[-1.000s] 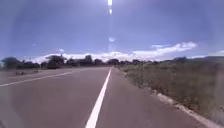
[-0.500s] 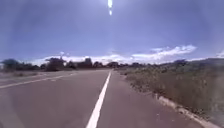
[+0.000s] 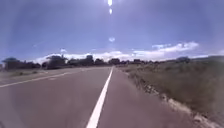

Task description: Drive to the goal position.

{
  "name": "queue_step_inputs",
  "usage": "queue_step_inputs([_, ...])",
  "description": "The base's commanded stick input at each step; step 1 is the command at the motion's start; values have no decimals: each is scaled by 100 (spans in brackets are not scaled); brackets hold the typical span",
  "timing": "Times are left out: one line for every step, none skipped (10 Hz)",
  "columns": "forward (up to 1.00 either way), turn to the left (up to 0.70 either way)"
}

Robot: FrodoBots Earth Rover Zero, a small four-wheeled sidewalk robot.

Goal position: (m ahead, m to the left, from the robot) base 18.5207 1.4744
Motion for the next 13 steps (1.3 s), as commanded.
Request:
queue_step_inputs([70,0])
queue_step_inputs([70,0])
queue_step_inputs([70,0])
queue_step_inputs([70,0])
queue_step_inputs([70,0])
queue_step_inputs([70,0])
queue_step_inputs([70,0])
queue_step_inputs([70,0])
queue_step_inputs([70,0])
queue_step_inputs([70,0])
queue_step_inputs([70,0])
queue_step_inputs([70,0])
queue_step_inputs([70,0])
